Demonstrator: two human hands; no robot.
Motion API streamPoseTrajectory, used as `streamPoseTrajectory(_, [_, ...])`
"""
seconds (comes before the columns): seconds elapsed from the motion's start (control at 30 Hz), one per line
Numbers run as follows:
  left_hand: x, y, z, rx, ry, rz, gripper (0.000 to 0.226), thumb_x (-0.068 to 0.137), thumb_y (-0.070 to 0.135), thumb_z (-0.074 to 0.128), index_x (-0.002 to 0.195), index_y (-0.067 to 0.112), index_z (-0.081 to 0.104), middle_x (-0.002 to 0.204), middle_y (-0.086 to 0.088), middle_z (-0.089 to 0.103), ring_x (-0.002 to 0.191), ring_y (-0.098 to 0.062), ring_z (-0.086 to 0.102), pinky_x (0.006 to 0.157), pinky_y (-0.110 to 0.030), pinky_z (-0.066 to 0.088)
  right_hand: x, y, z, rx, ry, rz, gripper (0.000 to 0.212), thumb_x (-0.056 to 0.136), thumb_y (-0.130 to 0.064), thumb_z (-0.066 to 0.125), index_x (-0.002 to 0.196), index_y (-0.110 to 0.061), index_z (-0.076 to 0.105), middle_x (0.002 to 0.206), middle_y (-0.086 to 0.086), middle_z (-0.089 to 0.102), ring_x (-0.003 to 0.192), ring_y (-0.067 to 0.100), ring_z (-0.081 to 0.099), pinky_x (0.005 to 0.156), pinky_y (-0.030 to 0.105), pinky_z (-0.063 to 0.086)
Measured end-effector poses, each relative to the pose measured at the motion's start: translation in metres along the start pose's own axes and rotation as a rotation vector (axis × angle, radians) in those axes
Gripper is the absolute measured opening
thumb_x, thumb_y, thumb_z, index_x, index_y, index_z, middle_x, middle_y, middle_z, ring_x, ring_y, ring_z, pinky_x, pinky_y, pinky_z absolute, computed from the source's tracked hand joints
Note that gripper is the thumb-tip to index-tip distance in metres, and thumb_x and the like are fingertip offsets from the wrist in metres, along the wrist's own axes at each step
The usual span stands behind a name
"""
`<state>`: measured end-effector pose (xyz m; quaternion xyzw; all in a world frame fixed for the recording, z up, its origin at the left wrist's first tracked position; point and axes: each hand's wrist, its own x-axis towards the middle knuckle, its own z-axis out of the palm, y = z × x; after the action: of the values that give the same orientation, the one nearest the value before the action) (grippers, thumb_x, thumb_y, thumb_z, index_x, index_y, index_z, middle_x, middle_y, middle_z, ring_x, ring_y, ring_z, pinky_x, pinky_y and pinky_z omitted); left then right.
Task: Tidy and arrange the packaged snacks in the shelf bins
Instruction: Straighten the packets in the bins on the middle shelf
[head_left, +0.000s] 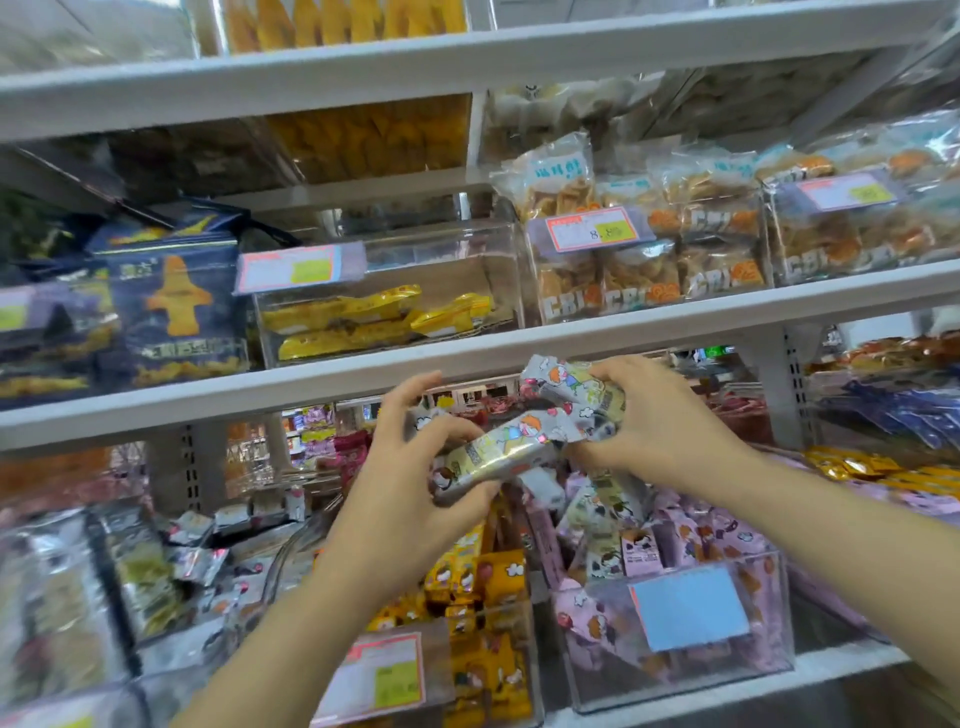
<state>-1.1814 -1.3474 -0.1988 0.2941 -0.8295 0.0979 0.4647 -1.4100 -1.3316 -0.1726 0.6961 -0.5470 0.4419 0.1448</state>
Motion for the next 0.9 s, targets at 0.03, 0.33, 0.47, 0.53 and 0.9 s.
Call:
streamPoseTrajectory(0.03, [-0.006,-0.003,-0.009,0.006,0.014,-0.004,0.032,0.077,0.035,0.072,0.095,0.049,0.049,0.132,0.036,0.013,0.111,0.014,0.029,0.081,0.009,0.025,-0.001,-0.01,0.003,-0.023,-0.021,-0.02,0.083,0.066,-0.053,0.075,0.135,-0.016,0.047,0.128,0.001,0.049,0.12,0.018,0.044,0.096,0.031,0.038])
streamPoseTrajectory(0.33, [-0.066,-0.044,-0.097,0.137,0.143,-0.081,0.04,0.077,0.025,0.076,0.094,0.047,0.048,0.135,0.025,0.019,0.122,0.009,0.023,0.091,0.002,0.02,0.006,-0.11,0.036,0.028,-0.116,-0.197,0.081,0.064,-0.043,0.078,0.134,-0.016,0.048,0.126,0.0,0.049,0.119,0.019,0.044,0.095,0.032,0.042])
streamPoseTrajectory(0.47, [-0.091,-0.064,-0.128,0.196,0.213,-0.106,0.037,0.076,0.02,0.076,0.097,0.038,0.052,0.14,0.013,0.023,0.12,0.021,0.02,0.087,0.008,0.018,0.007,-0.154,0.055,0.101,-0.124,-0.242,0.069,0.065,-0.038,0.079,0.126,-0.015,0.054,0.117,0.001,0.052,0.109,0.017,0.047,0.085,0.028,0.041])
streamPoseTrajectory(0.53, [-0.102,-0.076,-0.139,0.223,0.256,-0.122,0.038,0.076,0.016,0.077,0.097,0.035,0.053,0.14,0.007,0.027,0.122,0.013,0.024,0.086,0.009,0.018,0.007,-0.175,0.068,0.143,-0.106,-0.265,0.066,0.065,-0.037,0.08,0.122,-0.016,0.056,0.115,0.001,0.053,0.107,0.017,0.048,0.084,0.027,0.041])
streamPoseTrajectory(0.9, [-0.132,-0.124,-0.136,0.18,0.277,-0.427,0.039,0.091,0.042,0.056,0.121,0.022,0.043,0.13,0.013,0.031,0.092,0.01,0.031,0.074,-0.016,0.029,0.013,-0.242,0.157,0.325,-0.066,-0.218,0.076,0.071,-0.042,0.078,0.134,-0.017,0.044,0.128,-0.004,0.043,0.125,0.014,0.036,0.101,0.023,0.03])
